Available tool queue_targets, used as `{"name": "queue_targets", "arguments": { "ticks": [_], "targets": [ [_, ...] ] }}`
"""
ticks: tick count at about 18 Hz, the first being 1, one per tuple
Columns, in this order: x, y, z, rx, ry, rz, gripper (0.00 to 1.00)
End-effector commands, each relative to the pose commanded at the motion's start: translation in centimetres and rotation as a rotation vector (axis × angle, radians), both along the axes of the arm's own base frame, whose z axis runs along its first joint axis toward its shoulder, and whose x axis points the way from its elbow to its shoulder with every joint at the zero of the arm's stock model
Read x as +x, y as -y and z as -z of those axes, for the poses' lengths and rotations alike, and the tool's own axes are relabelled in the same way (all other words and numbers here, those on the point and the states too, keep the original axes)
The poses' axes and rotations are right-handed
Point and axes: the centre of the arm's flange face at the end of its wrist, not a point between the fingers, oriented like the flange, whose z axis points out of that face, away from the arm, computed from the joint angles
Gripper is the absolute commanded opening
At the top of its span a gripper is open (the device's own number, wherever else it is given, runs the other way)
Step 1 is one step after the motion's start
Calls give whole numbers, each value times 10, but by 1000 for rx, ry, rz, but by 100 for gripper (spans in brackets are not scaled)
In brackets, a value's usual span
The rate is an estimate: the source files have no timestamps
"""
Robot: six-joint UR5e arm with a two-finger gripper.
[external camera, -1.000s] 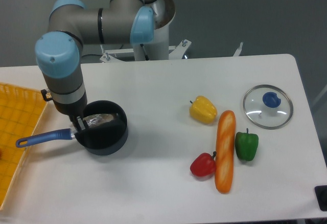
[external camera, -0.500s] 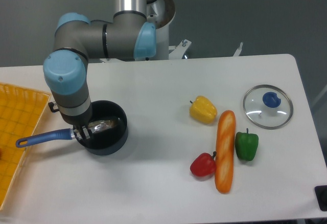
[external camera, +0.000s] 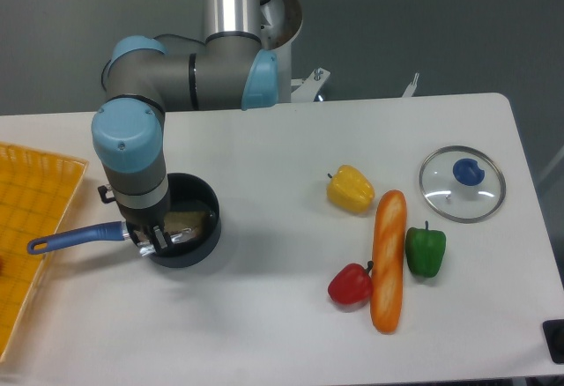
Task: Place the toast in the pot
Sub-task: 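Lower the toast into the saucepan and open the gripper, then raise the gripper out of the saucepan and move it away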
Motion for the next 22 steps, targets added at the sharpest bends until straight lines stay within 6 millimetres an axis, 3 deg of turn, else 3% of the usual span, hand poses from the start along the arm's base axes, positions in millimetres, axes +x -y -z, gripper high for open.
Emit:
{"name": "queue_targets", "arguments": {
  "ticks": [7, 12, 15, 17, 22],
  "targets": [
    [-16, 3, -19, 50, -25, -30, 55],
    [-30, 11, -46, 111, -64, -56, 80],
    [-52, 25, -58, 122, -81, -93, 96],
    [-71, 34, -59, 119, -89, -123, 99],
    [-86, 51, -42, -23, -240, -147, 100]
  ]
}}
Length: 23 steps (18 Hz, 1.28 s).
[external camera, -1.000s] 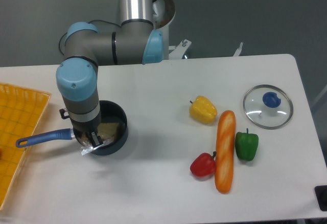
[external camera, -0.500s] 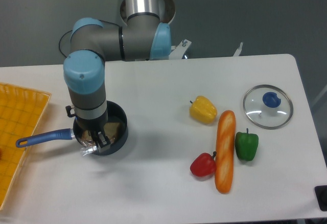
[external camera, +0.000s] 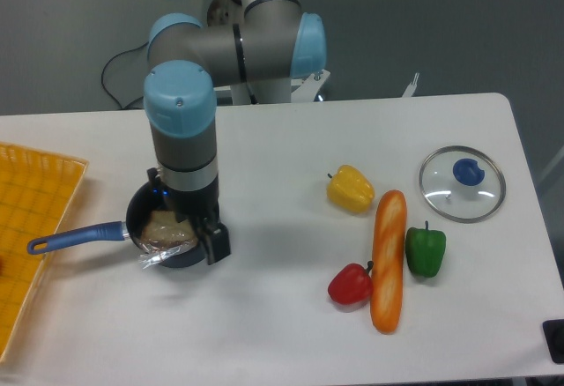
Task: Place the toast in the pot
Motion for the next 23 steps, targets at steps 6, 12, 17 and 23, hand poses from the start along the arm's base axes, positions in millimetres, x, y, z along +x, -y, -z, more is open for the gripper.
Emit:
{"name": "queue_targets", "arguments": {
  "ticks": [6, 12, 17, 23],
  "targets": [
    [-46, 34, 31, -62, 20, -69, 100],
    [-82, 47, 38, -24, 71, -68, 100],
    [-108, 63, 36, -44, 60, 67, 100],
    [-116, 68, 38, -45, 62, 54, 100]
  ]
}}
